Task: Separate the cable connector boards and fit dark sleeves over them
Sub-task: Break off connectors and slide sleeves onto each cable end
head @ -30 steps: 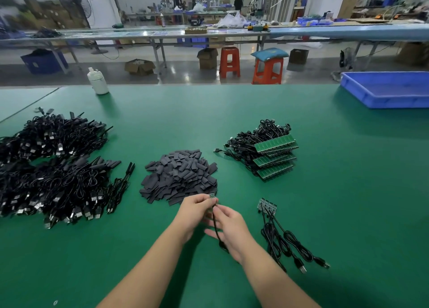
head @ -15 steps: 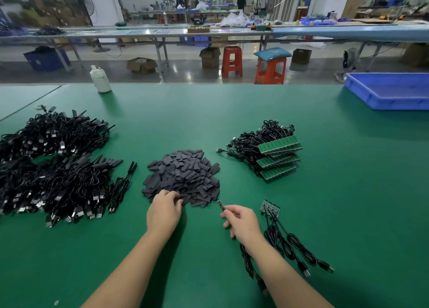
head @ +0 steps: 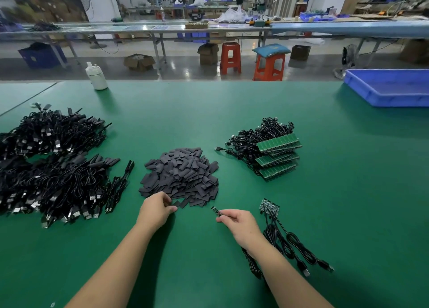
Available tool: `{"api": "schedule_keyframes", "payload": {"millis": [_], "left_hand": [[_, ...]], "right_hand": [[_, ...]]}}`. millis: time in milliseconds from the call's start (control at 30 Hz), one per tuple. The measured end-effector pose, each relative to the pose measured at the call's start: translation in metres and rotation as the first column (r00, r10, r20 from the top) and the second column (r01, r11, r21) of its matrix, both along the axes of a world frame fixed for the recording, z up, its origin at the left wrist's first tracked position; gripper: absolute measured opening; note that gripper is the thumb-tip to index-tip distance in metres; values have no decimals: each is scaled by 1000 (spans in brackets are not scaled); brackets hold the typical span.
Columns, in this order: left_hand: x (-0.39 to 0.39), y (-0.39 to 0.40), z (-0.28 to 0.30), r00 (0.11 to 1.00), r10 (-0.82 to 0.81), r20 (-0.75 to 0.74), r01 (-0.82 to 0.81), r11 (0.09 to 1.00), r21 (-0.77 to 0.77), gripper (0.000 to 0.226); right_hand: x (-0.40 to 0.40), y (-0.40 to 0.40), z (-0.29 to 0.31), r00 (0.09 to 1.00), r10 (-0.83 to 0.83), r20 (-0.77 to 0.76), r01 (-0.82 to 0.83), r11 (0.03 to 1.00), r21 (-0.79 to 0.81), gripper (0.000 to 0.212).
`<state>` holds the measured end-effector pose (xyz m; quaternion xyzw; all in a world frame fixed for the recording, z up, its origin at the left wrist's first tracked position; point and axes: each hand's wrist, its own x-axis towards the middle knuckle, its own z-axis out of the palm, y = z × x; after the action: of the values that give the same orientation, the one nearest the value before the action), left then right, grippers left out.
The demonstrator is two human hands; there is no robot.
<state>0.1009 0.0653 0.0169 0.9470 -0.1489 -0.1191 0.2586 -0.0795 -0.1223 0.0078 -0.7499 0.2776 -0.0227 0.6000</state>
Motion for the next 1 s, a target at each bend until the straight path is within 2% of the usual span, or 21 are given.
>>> {"api": "schedule_keyframes", "payload": {"millis": [133, 267, 333, 500, 567, 767, 867, 1000], "left_hand": [[0, 1, 6, 997, -16, -73, 17, 1000, 16, 16], [-16, 2, 6, 983, -175, 56, 172, 984, 55, 15], [-25, 5, 3, 963, -261, 59, 255, 962, 95, 16], [-31, 15, 0, 969, -238, 63, 240, 970, -28, 20], [-29, 17, 1, 976, -212, 46, 213, 977, -29, 25], [-26, 10, 6, 986, -166, -19, 166, 986, -11, 17], [-29, 9, 10, 968, -248, -27, 248, 969, -14, 17], [-44, 4, 15, 928, -370, -35, 361, 920, -150, 19]], "right_hand": [[2, -1, -5, 999, 18, -35, -20, 999, -40, 27], [-1, -1, -4, 998, 45, -51, -49, 997, -66, 30], [-1, -1, -3, 997, 52, -55, -56, 996, -73, 28], [-1, -1, -2, 997, 64, -46, -67, 995, -72, 19], [-2, -1, -1, 997, 69, -39, -72, 995, -67, 21], [-3, -2, 4, 994, 92, -53, -94, 995, -40, 19], [-4, -3, 3, 993, 104, -54, -106, 994, -22, 18], [-5, -4, 3, 991, 121, -49, -122, 993, -5, 20]]}}
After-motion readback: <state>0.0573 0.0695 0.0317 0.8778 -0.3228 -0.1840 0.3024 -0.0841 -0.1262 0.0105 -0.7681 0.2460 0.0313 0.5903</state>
